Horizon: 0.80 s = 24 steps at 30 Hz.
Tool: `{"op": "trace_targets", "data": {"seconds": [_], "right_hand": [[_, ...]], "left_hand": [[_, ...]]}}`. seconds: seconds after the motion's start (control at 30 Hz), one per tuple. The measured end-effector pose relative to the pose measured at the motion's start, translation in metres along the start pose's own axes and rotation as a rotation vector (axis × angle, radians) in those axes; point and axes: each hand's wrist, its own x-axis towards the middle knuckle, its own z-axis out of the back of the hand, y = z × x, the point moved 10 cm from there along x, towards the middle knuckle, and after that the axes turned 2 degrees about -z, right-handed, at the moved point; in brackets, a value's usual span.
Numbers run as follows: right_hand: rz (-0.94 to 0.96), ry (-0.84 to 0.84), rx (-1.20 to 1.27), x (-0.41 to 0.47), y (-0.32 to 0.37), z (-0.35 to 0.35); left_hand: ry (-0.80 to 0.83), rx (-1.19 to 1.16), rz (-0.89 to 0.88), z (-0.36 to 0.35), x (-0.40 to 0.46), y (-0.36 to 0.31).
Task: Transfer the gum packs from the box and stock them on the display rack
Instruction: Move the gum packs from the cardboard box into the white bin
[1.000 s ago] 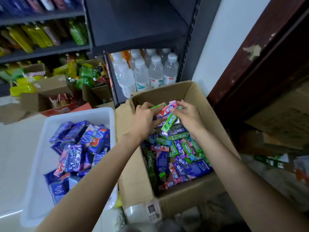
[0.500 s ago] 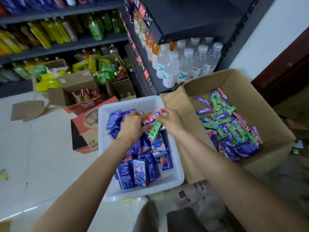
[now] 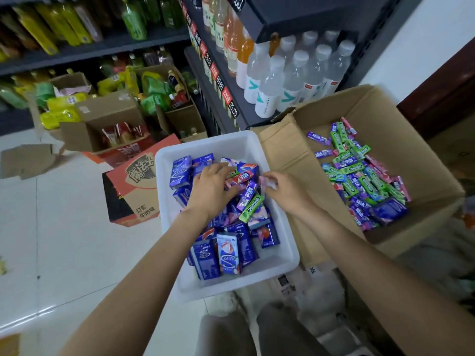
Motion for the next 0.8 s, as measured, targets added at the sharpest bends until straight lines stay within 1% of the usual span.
{"op": "trace_targets", "data": {"seconds": [0.07, 0.13, 0.23, 0.3, 0.4, 0.5, 0.57, 0.67, 0.73, 0.8], "right_hand": [[-0.002, -0.054, 0.059, -0.004, 0.000, 0.024], [0.013, -0.112, 0.122, -0.008, -0.004, 0.054], [0.019, -0.204, 0.244, -0.013, -0.024, 0.102], [-0.019, -0.260, 0.278, -0.015, -0.050, 0.133], [-0.093, -0.283, 0.310, -0.010, -0.101, 0.168], [-0.158, -0.244, 0.352, 0.006, -0.154, 0.191], [-0.189, -0.224, 0.359, 0.023, -0.184, 0.205], [-0.183, -0.173, 0.283, 0.052, -0.209, 0.218], [-0.135, -0.140, 0.208, 0.074, -0.219, 0.221], [-0.114, -0.084, 0.116, 0.094, -0.229, 0.218]], "left_hand": [[-0.104, -0.082, -0.042, 0.014, 0.006, -0.016], [-0.163, -0.177, -0.079, 0.023, 0.014, -0.038], [-0.178, -0.369, -0.107, 0.025, 0.028, -0.081], [-0.196, -0.484, -0.120, 0.020, 0.040, -0.115], [-0.178, -0.551, -0.142, -0.001, 0.061, -0.168], [-0.079, -0.521, -0.138, -0.037, 0.093, -0.216], [-0.008, -0.443, -0.058, -0.069, 0.120, -0.231], [0.062, -0.332, 0.052, -0.115, 0.160, -0.233], [0.117, -0.256, 0.095, -0.141, 0.182, -0.227], [0.139, -0.153, 0.096, -0.157, 0.202, -0.220]]}}
